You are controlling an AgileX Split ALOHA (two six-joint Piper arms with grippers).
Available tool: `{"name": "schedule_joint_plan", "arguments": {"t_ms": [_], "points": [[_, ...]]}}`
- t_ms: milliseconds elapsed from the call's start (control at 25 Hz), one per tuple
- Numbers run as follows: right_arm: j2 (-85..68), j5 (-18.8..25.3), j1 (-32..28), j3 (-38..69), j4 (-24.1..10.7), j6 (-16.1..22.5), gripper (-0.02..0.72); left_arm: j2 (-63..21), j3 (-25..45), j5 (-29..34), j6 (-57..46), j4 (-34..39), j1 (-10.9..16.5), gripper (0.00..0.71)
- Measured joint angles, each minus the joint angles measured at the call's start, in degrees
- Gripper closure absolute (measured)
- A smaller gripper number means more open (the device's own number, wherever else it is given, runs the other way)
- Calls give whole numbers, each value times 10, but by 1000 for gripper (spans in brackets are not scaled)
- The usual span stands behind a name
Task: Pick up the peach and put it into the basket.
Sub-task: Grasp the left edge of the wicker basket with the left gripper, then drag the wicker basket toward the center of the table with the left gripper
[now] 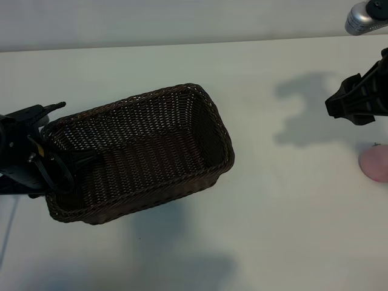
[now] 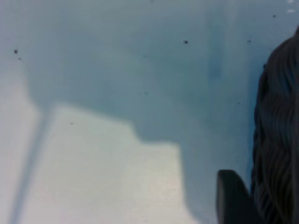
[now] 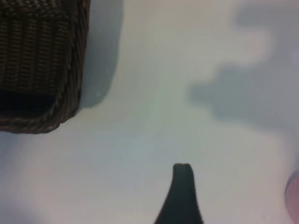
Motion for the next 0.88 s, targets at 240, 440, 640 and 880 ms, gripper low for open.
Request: {"name": "schedule_joint_plan", "arguments": {"t_ms": [240, 440, 640, 880], "points": [[0, 6, 0, 0, 0, 0, 122, -9, 0, 0, 2, -1, 0, 466], [0, 8, 0, 0, 0, 0, 122, -32, 0, -11, 5, -13, 0, 501], [0, 9, 0, 0, 0, 0, 122, -68, 0, -42, 47, -67, 0, 550], [0, 9, 0, 0, 0, 0, 122, -107, 5, -64, 106, -149, 0, 550]]}}
